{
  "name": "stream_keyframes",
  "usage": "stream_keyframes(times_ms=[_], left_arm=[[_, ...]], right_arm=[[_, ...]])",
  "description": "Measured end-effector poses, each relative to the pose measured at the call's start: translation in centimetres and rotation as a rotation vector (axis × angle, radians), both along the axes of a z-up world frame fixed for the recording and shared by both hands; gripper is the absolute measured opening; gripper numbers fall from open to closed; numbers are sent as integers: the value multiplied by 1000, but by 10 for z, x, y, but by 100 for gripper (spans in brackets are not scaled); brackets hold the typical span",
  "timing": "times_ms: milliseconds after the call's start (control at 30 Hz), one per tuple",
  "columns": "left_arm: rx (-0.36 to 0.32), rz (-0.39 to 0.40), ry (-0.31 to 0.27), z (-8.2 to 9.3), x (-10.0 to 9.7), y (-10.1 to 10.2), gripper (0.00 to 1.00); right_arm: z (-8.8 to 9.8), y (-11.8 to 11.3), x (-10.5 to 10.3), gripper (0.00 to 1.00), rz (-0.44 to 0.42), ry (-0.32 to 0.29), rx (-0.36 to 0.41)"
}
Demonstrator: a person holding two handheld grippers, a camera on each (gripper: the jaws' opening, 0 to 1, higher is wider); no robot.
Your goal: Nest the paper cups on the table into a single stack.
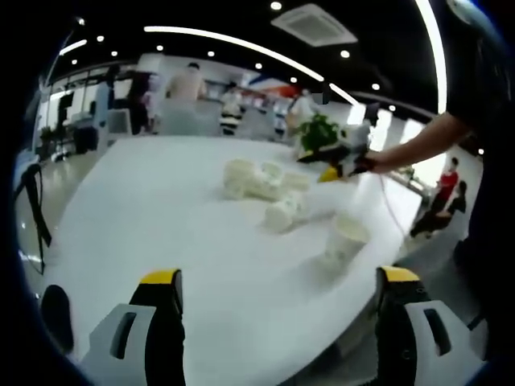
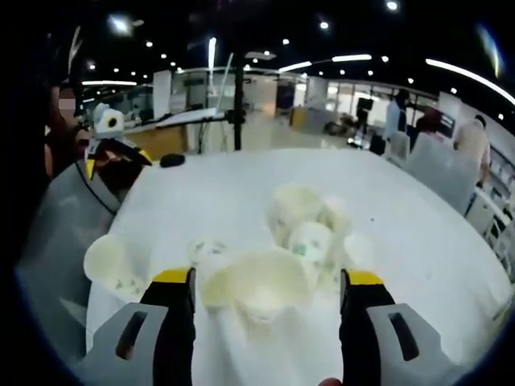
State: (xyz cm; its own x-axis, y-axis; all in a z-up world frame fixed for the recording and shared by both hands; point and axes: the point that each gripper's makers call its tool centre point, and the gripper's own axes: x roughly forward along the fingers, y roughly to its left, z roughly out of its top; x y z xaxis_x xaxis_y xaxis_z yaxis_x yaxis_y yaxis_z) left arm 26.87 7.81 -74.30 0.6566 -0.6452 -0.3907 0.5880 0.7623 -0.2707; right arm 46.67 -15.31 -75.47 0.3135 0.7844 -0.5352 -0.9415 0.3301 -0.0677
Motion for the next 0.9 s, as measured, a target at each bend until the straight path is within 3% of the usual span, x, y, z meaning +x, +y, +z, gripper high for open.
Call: stream_keyframes(times_ms=[900], left_arm=[[2,-3,18,-4,-3,3,97]], right_arm=[[-19,3,5,60,24,4,-60]])
